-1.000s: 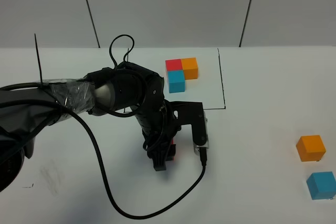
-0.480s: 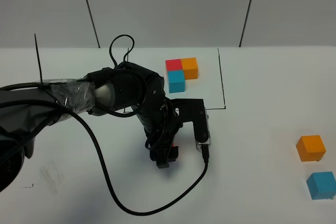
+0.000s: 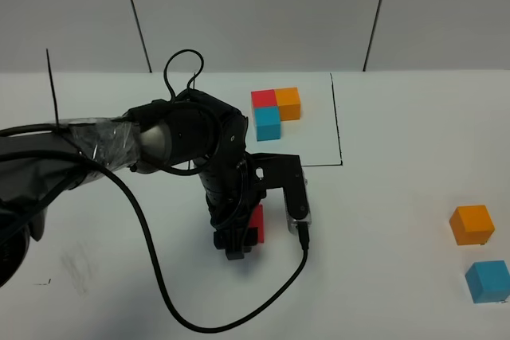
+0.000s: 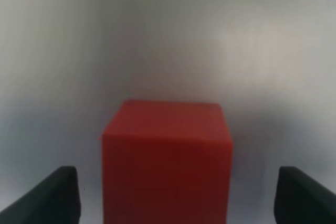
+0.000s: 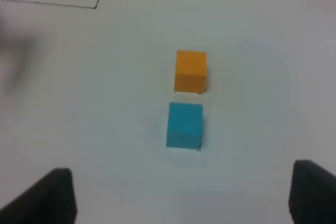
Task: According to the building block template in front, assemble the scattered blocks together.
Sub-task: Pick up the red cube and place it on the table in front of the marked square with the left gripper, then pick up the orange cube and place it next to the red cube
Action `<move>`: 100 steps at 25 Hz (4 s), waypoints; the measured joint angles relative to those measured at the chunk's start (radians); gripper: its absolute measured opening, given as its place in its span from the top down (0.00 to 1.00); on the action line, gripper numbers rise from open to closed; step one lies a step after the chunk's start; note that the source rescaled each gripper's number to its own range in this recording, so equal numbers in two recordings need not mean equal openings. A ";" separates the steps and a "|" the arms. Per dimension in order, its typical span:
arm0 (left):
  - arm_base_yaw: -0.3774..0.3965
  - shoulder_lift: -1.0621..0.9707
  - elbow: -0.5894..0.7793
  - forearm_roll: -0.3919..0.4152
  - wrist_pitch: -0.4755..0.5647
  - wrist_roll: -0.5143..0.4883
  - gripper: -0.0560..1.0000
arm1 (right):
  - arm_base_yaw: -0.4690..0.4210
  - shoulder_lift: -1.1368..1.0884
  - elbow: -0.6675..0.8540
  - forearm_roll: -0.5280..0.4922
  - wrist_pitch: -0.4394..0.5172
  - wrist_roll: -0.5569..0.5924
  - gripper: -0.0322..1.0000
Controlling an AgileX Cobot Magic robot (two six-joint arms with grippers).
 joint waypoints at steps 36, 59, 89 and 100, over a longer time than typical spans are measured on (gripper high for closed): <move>0.100 -0.790 0.000 0.380 0.435 -0.935 0.14 | 0.000 0.000 0.000 0.000 0.000 0.001 0.26; 0.106 -1.711 0.346 0.316 0.436 -1.117 0.14 | 0.000 0.000 0.000 0.000 0.000 0.001 0.26; 0.882 -2.153 0.888 -0.286 0.307 -0.555 0.14 | 0.000 0.000 0.000 0.000 0.000 0.002 0.26; 0.862 -2.153 0.979 -0.308 0.333 -0.539 0.14 | 0.000 0.000 0.000 0.000 0.000 0.001 0.26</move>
